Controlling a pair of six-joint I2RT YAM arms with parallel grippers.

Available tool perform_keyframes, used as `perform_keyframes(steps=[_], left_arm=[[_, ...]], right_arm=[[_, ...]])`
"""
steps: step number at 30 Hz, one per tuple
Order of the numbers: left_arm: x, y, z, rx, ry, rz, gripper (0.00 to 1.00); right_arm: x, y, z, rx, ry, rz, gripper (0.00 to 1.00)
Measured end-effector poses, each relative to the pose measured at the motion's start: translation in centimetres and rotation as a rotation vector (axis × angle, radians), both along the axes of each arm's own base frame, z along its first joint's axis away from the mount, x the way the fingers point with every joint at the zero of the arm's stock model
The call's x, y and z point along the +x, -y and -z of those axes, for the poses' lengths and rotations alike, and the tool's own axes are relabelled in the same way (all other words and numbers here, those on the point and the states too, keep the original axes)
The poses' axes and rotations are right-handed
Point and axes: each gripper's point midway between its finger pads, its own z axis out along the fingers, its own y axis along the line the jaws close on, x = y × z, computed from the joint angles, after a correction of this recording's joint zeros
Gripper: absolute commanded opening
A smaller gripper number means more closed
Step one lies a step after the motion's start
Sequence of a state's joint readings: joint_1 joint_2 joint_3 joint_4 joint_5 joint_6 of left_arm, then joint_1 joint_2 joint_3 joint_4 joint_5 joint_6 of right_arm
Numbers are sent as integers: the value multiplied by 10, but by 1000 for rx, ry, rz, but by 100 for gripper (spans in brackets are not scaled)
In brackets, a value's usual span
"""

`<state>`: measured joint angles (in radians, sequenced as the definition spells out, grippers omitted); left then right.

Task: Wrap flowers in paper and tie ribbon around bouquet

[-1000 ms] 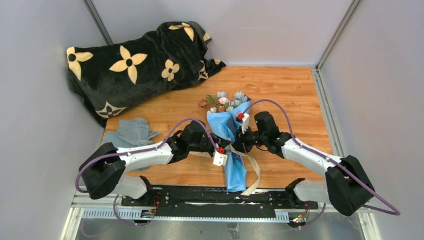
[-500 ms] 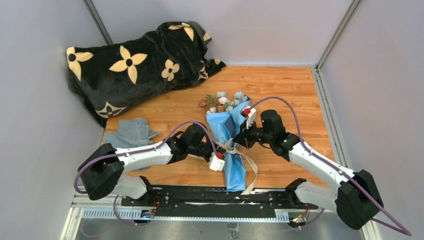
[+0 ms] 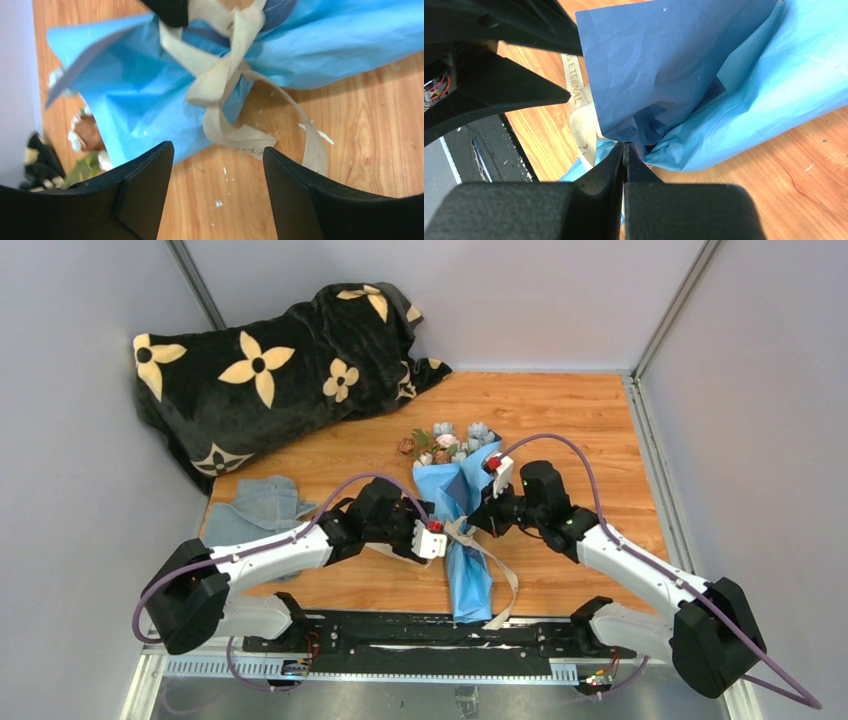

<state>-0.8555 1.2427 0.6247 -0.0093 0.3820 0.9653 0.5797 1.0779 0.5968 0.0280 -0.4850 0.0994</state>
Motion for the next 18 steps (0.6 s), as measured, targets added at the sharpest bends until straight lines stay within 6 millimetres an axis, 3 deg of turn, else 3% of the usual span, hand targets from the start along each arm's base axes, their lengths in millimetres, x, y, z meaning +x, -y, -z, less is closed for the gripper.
perform_keyframes(steps=[3,8,10,14,18], left_arm=[[9,-8,10,16,-52,-95,78],[8,-9,36,45,-161,-168,77],[10,-5,38,32,-173,-187,67],[17,0,41,3,-176,-217,39],[19,1,43,-8,-167,-223,0]], right_arm=[[0,0,2,-2,-7,1,0],[0,0,2,1,-13,5,0],[0,0,1,2,-12,5,0],[0,0,0,4,-9,5,0],[-1,1,-2,9,-2,7,0]])
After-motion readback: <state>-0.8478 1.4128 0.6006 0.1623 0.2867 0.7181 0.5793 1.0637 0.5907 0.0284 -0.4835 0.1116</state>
